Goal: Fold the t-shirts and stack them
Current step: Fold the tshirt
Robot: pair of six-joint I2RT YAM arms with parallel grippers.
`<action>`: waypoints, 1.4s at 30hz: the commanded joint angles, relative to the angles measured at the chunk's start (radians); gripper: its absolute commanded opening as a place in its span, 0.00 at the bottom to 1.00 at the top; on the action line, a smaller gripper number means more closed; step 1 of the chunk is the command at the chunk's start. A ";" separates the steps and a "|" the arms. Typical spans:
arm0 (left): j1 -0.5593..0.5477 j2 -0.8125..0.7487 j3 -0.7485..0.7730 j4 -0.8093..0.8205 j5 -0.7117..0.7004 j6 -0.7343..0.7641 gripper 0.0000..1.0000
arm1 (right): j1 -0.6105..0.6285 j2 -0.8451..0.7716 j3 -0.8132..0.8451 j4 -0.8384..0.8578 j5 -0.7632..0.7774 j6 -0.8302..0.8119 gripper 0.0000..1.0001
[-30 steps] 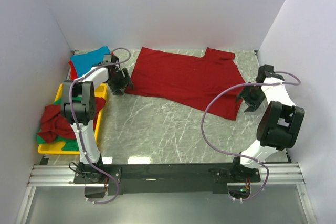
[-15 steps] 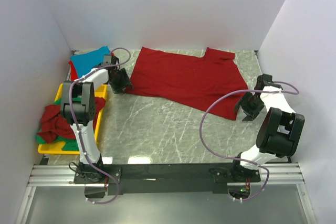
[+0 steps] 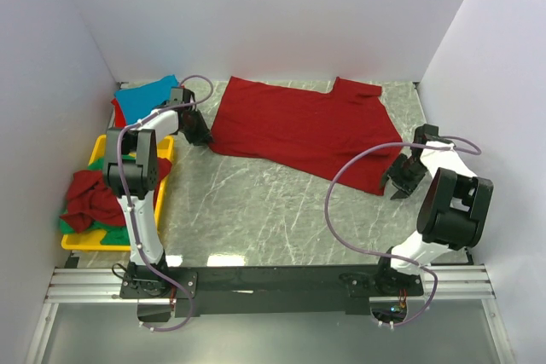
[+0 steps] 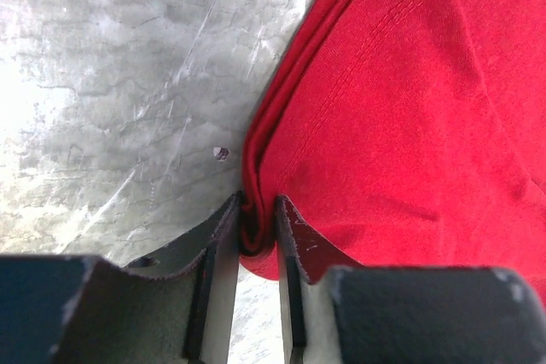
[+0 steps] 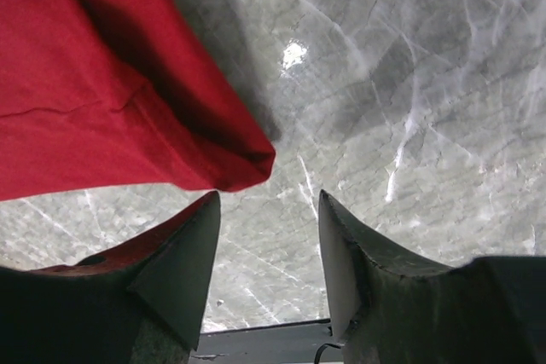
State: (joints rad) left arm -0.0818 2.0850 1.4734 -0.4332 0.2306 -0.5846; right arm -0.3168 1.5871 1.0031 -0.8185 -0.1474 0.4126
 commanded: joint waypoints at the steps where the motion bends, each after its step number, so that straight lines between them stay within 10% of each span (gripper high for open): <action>1: -0.004 0.020 0.022 -0.002 0.000 0.009 0.28 | -0.001 0.017 0.014 0.028 0.003 -0.015 0.55; 34: -0.004 0.075 0.036 0.011 -0.007 -0.017 0.27 | 0.070 0.123 0.037 0.041 0.054 -0.041 0.46; 42: -0.004 0.101 0.067 0.004 -0.007 -0.015 0.07 | 0.071 0.148 0.078 0.036 0.080 -0.051 0.20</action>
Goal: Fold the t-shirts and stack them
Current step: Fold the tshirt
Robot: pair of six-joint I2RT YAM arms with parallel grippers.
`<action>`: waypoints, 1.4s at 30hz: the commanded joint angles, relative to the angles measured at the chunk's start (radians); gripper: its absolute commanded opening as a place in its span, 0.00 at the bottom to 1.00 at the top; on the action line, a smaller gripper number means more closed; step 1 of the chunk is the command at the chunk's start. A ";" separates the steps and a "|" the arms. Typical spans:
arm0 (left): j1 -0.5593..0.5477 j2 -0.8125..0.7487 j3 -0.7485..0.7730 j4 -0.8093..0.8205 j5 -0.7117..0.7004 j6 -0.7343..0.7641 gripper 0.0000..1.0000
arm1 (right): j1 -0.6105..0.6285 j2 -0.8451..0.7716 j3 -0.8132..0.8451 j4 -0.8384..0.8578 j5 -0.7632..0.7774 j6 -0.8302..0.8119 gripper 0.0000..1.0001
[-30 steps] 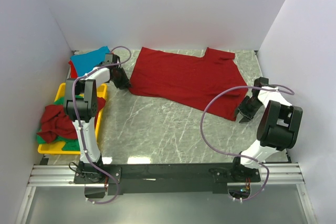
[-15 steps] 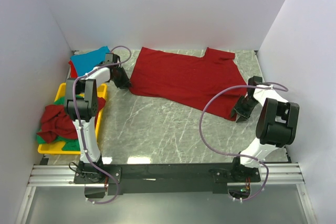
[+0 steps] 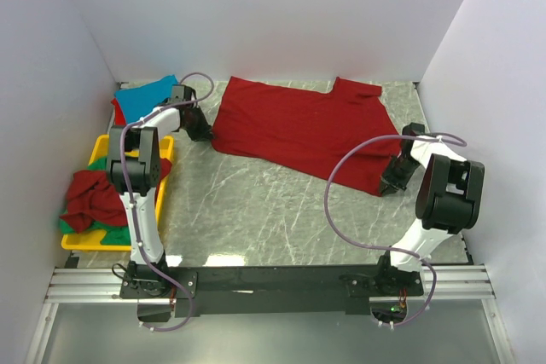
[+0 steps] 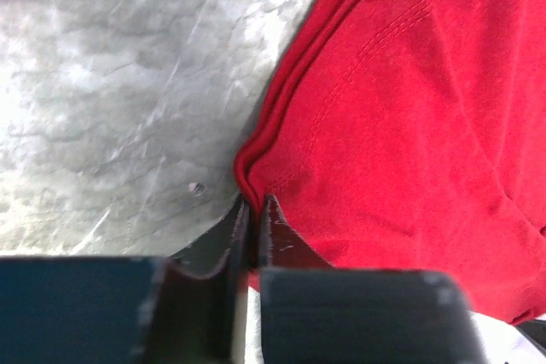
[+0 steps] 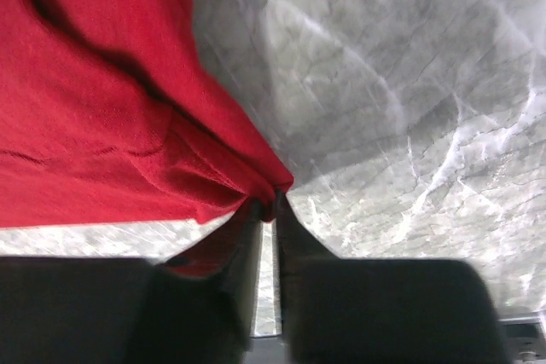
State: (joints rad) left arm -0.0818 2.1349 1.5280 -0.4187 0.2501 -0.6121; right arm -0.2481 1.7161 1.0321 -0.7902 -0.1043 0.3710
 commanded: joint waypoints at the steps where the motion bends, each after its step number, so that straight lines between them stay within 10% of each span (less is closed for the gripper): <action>1: -0.004 0.051 0.015 -0.012 -0.031 0.014 0.04 | 0.003 0.019 0.054 -0.001 0.040 -0.009 0.11; 32: 0.039 -0.004 0.127 -0.075 -0.140 0.084 0.01 | 0.038 -0.099 0.145 -0.132 0.442 -0.106 0.01; 42: 0.051 0.000 0.080 -0.069 -0.163 0.078 0.01 | 0.072 -0.122 0.097 -0.156 0.551 -0.064 0.31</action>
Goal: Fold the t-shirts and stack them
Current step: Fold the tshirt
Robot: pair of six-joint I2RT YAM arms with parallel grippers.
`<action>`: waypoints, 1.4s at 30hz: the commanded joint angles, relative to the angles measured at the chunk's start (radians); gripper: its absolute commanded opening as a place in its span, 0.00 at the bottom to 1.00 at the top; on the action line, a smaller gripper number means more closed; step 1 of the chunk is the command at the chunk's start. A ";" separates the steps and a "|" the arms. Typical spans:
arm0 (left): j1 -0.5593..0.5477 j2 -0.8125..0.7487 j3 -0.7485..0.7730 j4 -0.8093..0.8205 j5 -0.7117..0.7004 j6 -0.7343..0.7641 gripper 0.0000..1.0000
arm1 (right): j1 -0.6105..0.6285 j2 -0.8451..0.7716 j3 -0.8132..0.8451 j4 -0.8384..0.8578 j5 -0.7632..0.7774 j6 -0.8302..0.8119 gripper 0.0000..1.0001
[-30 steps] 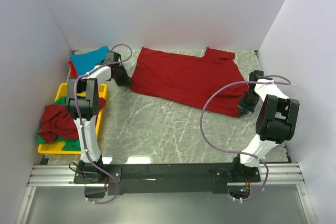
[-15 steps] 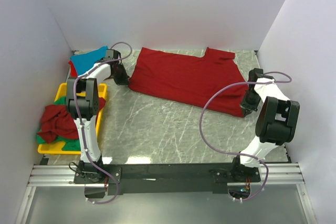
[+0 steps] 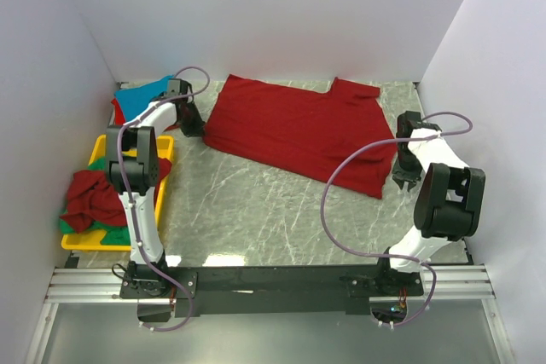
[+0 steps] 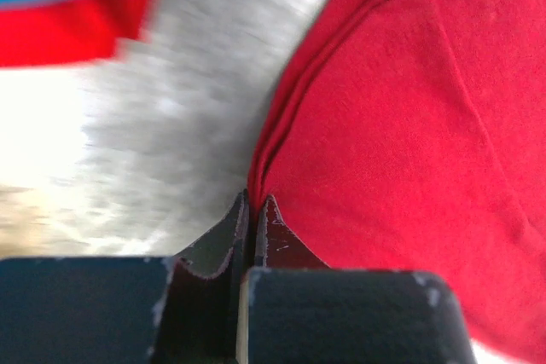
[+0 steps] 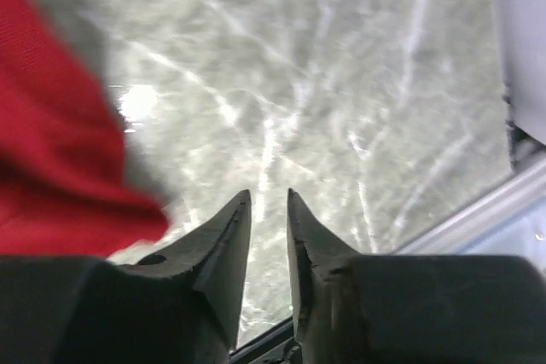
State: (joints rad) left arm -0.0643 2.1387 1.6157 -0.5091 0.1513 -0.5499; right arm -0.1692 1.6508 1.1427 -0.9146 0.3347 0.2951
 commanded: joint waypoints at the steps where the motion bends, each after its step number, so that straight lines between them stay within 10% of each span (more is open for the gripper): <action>1: 0.037 -0.005 -0.014 0.023 -0.067 0.016 0.01 | -0.007 -0.060 -0.017 -0.032 0.116 0.016 0.33; 14: 0.040 -0.023 -0.083 0.076 0.021 0.013 0.01 | 0.008 -0.106 -0.135 0.101 -0.478 0.002 0.40; 42: 0.040 -0.019 -0.077 0.052 0.021 0.022 0.01 | -0.093 0.049 -0.040 0.171 -0.445 0.065 0.41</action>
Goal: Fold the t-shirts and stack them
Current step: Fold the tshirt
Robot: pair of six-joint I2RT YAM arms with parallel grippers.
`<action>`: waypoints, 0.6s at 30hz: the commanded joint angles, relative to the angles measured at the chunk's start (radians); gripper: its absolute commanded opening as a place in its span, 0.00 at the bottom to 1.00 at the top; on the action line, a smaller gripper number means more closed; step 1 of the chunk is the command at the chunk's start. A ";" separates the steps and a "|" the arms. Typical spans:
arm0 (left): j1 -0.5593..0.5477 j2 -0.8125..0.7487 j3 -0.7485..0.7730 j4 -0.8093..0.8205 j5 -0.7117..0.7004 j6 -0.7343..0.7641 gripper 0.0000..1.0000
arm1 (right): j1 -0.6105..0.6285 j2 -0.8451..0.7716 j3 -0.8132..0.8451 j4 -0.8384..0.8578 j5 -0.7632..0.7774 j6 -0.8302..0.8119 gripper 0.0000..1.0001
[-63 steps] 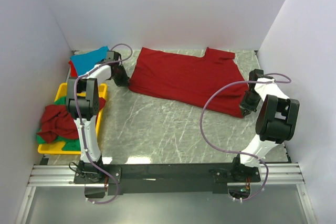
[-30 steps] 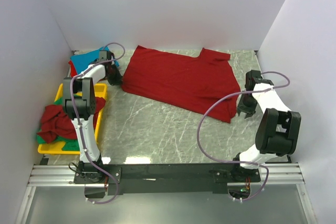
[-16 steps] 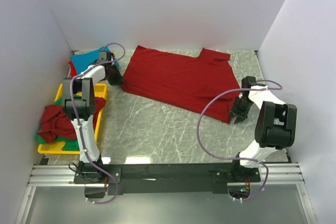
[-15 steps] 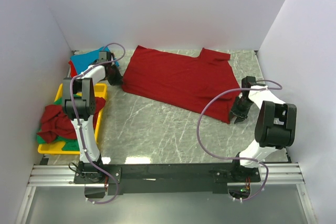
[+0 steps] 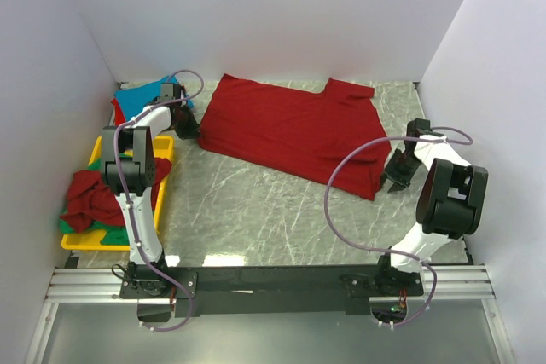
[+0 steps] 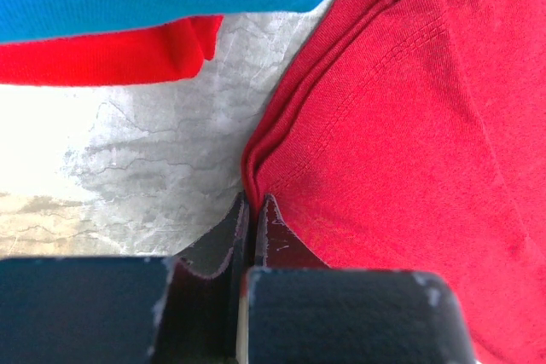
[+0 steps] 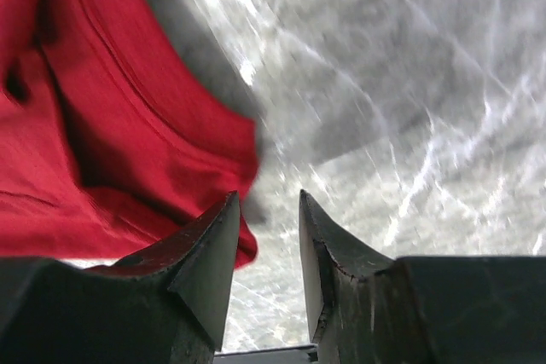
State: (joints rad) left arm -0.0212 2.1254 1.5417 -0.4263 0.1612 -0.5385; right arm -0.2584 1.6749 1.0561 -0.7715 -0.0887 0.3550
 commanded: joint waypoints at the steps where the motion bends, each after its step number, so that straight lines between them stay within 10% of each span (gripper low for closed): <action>1: -0.003 -0.004 -0.002 -0.032 0.009 0.011 0.01 | -0.004 0.038 0.050 0.029 -0.026 0.004 0.41; 11: -0.003 0.002 0.005 -0.040 0.005 0.011 0.01 | -0.004 0.098 0.042 0.046 -0.052 -0.005 0.39; 18: -0.002 -0.002 -0.011 -0.035 -0.015 0.011 0.00 | -0.004 0.129 0.045 0.040 -0.043 -0.005 0.05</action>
State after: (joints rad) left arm -0.0212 2.1254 1.5417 -0.4286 0.1600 -0.5388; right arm -0.2588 1.7756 1.0809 -0.7433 -0.1413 0.3481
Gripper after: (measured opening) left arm 0.035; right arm 0.115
